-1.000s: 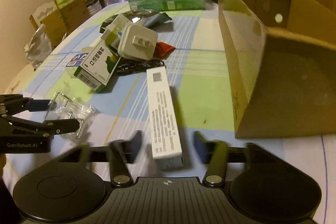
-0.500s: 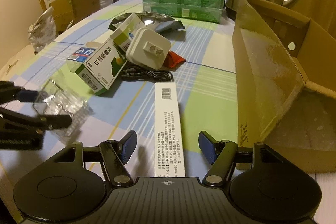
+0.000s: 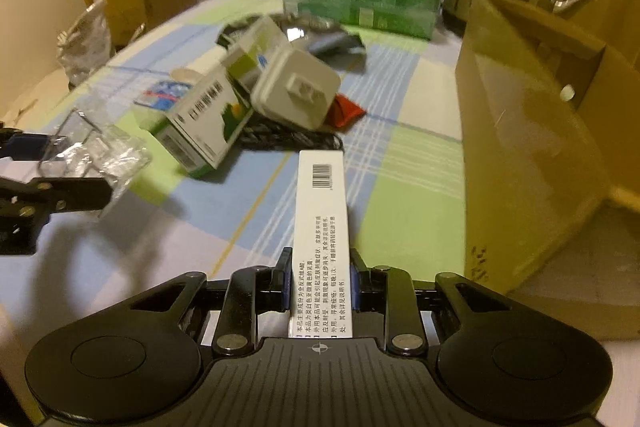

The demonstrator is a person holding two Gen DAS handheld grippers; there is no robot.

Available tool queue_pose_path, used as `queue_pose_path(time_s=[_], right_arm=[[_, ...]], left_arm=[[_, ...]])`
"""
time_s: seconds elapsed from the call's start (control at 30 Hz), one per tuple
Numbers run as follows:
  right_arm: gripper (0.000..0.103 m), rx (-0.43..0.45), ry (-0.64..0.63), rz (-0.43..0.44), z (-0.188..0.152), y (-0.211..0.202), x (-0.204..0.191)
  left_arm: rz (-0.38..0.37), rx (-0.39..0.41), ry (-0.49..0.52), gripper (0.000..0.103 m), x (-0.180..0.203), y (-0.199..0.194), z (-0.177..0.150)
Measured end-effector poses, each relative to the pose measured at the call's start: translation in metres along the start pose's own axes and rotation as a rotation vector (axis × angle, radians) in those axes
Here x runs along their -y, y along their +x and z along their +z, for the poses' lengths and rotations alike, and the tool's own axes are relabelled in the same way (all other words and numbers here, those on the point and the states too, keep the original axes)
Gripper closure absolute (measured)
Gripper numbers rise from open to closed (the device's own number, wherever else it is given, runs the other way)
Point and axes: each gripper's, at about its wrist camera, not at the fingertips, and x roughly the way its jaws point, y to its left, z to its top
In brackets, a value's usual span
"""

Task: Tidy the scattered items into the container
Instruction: 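Carry the white box with the right tool while the left tool carries the soap dish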

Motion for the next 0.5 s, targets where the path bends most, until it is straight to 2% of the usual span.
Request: queue_pose_path(time_s=[0.23,0.5], right_arm=[[0.080,0.050,0.071,-0.004,-0.007,-0.045,0.004],[0.080,0.186,0.122,-0.046,0.006,-0.115,0.028]], left_arm=[[-0.030,0.034,0.020,0.037,0.014,-0.022,0.011],[-0.108,0.089,0.085,0.037,0.052,-0.043,0.040]])
